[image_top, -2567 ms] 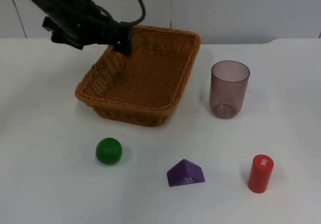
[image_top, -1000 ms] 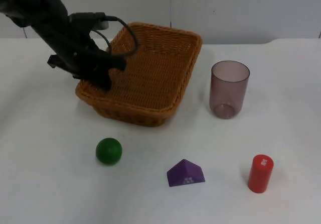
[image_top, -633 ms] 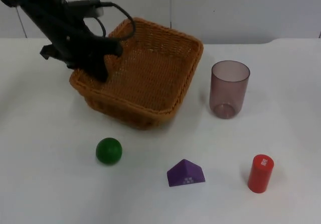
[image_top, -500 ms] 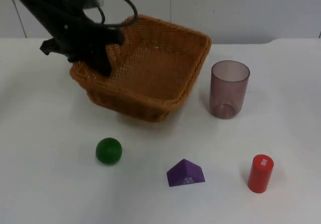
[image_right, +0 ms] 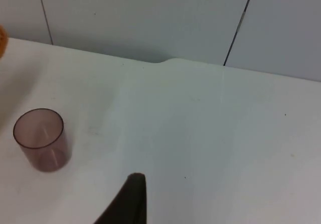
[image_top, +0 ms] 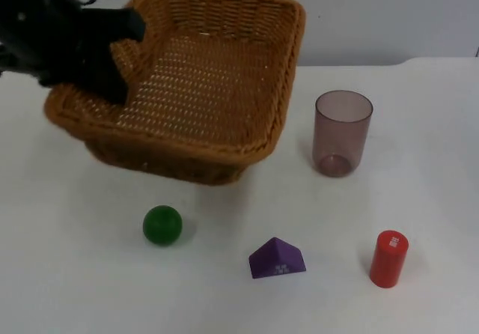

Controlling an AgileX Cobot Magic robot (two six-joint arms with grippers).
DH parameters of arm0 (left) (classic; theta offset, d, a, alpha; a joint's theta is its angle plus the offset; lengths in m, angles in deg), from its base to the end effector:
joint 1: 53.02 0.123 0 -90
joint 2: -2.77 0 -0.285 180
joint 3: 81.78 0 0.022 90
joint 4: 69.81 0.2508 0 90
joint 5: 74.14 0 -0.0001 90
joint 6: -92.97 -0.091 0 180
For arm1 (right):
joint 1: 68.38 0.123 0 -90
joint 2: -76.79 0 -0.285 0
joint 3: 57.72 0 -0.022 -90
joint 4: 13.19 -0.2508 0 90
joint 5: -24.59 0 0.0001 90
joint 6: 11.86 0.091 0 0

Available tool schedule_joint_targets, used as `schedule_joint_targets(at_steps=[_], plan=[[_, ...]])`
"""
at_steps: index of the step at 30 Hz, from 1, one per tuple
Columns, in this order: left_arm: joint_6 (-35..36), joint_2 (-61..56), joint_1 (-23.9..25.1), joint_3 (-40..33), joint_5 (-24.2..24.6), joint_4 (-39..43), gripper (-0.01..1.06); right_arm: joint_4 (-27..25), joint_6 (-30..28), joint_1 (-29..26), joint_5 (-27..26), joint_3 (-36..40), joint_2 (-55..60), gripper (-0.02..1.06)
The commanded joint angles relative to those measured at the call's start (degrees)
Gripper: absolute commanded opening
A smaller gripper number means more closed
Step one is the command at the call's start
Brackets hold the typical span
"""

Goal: Pick up the basket with the left hand and place the triangular block into the basket with the right hand.

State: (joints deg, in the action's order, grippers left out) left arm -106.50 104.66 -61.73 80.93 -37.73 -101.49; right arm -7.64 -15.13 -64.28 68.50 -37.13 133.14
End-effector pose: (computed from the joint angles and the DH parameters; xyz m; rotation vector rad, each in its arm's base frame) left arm 0.3218 -0.0780 0.2229 0.1489 2.6415 -0.5107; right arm 0.1595 0.0053 0.3919 -0.1687 2.1005 -0.1039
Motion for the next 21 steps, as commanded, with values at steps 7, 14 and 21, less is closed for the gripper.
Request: schedule_joint_targets(at_steps=[7,14,21], plan=[[3.08,-16.62,1.29,-9.26,1.20,-2.65,0.00,-6.44,-8.50,0.10,2.58,-0.43,-0.16,1.05],[3.08,-17.45,7.97,-9.25,5.08,-6.75,0.00,-18.64,-18.69,1.32,4.97,-0.43,3.98,1.05],[2.55,-17.45,9.52,-9.25,4.84,-8.40,0.00,-22.37,-26.97,12.15,5.37,-0.43,14.89,1.05]])
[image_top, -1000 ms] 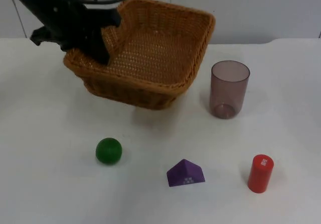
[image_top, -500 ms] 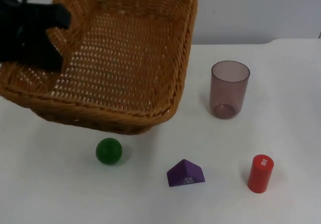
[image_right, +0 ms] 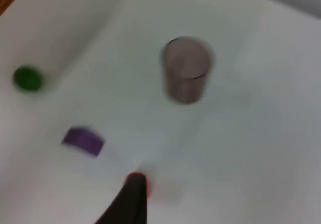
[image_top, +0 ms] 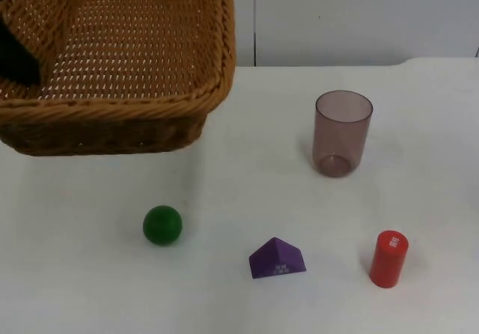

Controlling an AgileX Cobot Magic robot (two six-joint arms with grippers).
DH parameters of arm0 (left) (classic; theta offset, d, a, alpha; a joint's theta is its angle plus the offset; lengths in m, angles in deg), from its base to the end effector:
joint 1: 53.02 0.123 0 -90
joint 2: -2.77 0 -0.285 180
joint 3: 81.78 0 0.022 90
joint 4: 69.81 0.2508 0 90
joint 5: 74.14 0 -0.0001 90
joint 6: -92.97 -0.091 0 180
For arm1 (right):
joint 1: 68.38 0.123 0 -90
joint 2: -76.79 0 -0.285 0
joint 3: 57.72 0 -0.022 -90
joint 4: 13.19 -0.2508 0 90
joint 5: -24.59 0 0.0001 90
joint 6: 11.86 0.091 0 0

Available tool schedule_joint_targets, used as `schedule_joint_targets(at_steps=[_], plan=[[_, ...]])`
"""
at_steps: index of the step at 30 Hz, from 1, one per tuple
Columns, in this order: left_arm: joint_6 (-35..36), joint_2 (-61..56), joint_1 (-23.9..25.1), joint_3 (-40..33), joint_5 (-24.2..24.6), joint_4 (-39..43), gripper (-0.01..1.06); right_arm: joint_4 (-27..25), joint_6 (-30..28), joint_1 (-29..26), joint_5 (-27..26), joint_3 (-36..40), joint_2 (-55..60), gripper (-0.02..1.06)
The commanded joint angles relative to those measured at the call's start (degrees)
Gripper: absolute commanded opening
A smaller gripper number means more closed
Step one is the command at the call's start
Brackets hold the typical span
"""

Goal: Pick up the basket with the left hand and place the triangular block into the basket with the right hand.

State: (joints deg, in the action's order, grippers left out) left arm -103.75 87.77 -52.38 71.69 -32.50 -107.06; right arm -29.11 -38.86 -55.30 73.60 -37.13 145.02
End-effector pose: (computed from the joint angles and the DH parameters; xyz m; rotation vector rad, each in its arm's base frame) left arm 0.2624 -0.0337 0.2656 -0.1417 2.5457 -0.6121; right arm 0.1960 0.0649 0.3500 -0.6990 2.2693 0.2209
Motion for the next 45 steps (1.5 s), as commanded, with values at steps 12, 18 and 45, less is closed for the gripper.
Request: schedule_joint_targets(at_steps=[12,18,45], plan=[[-2.00,-0.55,0.17,-0.11,-0.03,-4.01,0.00,-0.88,-15.92,17.46,-8.67,-0.48,22.84,1.05],[-2.41,-0.55,0.17,-0.11,-0.03,-4.12,0.00,-0.88,-25.77,19.75,-5.91,-3.63,33.44,1.05],[-2.28,-0.55,0.17,-0.11,-0.03,-4.48,0.00,-1.92,-38.37,23.62,-14.74,-15.66,58.49,1.05]])
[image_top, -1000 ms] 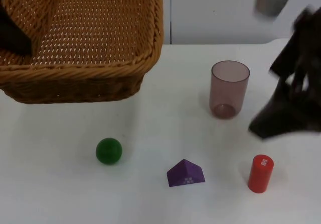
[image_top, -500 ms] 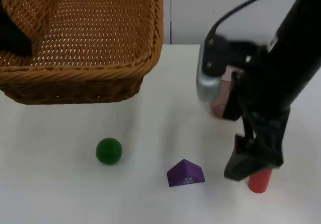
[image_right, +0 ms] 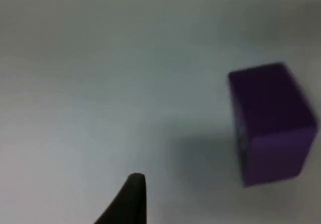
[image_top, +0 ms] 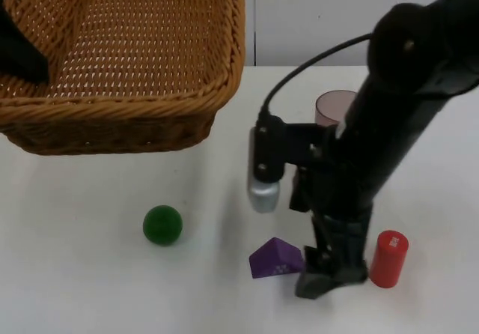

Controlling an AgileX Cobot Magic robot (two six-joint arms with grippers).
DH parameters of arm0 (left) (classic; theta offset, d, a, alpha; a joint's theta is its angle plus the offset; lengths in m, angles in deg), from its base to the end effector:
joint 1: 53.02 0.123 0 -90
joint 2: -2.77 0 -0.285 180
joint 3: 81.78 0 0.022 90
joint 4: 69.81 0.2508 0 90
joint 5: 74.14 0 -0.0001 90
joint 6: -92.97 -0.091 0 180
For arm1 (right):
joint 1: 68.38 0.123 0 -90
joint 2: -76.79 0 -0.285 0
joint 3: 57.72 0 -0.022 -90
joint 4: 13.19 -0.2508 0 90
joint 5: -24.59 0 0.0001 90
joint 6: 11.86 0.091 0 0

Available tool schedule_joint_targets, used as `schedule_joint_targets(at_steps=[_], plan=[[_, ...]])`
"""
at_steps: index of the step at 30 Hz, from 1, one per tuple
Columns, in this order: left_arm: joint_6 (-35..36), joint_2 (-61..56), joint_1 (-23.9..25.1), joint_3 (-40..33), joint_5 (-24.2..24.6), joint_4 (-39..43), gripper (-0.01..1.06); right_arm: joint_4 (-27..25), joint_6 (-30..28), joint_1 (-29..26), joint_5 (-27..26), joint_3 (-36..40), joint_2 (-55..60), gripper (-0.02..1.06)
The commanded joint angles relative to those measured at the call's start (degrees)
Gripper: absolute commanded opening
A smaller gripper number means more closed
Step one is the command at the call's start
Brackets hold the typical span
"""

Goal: Pick up the basket with the left hand and place the triangular block into the basket with the right hand.

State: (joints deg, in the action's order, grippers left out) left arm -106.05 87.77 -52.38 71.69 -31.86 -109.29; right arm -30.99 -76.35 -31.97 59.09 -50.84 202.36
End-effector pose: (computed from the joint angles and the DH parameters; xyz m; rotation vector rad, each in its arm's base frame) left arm 0.2622 -0.0360 0.2666 -0.1167 2.5375 -0.6440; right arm 0.3027 0.2429 0.1149 -1.9791 2.0733 0.2067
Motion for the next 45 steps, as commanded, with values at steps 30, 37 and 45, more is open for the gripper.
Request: schedule_joint_targets(at_steps=[30,37,45], plan=[[0.02,-0.55,0.17,-0.11,-0.78,-2.12,0.00,-0.39,-1.27,0.29,6.10,-9.48,8.16,0.65],[-0.10,-0.55,0.17,-0.11,-0.78,-2.12,0.00,-0.51,0.39,0.29,4.54,-9.48,8.16,0.12],[-0.10,-0.55,0.17,-0.11,-0.78,-2.12,0.00,-0.64,4.75,0.29,5.36,-9.48,7.18,0.03]])
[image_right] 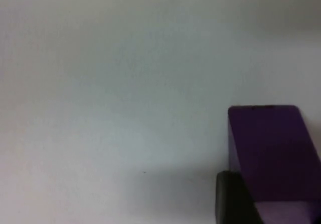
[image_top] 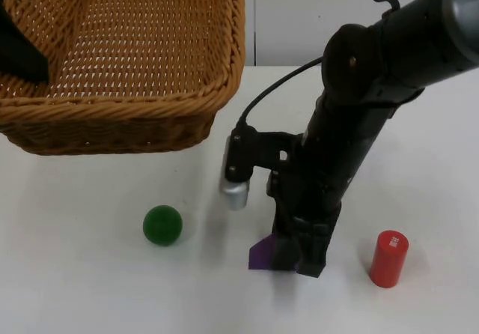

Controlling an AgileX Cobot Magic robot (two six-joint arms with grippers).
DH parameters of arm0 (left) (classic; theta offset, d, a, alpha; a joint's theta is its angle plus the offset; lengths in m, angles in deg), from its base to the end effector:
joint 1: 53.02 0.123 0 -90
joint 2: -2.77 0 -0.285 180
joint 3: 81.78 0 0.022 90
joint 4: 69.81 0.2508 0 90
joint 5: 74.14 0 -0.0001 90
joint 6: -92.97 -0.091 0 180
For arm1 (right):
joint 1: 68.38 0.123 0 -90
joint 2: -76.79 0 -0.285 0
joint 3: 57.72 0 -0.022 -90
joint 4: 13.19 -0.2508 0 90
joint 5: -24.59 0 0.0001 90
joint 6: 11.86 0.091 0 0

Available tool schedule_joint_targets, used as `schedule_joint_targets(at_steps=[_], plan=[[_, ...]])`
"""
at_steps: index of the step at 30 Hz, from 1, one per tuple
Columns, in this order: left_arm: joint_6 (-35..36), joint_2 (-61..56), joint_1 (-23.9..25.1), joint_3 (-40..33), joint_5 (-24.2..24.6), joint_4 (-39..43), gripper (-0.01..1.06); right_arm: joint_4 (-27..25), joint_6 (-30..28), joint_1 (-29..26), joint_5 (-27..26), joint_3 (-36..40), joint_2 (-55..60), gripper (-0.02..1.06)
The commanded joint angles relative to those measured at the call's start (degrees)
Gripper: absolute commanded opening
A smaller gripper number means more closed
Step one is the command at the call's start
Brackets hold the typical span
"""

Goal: Pick up the basket with the left hand and place the triangular block into the basket with the right hand.

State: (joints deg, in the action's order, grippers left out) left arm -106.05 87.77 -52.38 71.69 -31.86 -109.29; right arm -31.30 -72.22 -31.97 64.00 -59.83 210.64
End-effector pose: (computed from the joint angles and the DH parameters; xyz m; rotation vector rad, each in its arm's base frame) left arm 0.2622 -0.0360 0.2666 -0.1167 2.5375 -0.6440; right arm 0.3233 0.2608 0.0902 -1.9564 2.1875 0.2689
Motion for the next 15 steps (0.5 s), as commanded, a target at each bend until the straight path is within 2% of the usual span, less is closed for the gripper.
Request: schedule_joint_targets(at_steps=[1,7,10,15], plan=[[-0.10,-0.55,0.17,-0.11,-0.78,-2.12,0.00,-0.20,1.65,0.29,1.12,-0.49,-1.78,0.03],[-0.10,-0.55,0.17,-0.11,-0.78,-2.12,0.00,-0.07,10.58,0.29,4.58,-0.49,-6.20,0.03],[-0.10,-0.55,0.17,-0.11,-0.78,-2.12,0.00,-0.08,12.09,0.29,6.62,-0.37,-7.81,0.03],[-0.12,-0.55,0.17,-0.11,-0.88,-2.12,0.00,4.18,15.36,0.29,7.53,3.38,-10.96,0.03]])
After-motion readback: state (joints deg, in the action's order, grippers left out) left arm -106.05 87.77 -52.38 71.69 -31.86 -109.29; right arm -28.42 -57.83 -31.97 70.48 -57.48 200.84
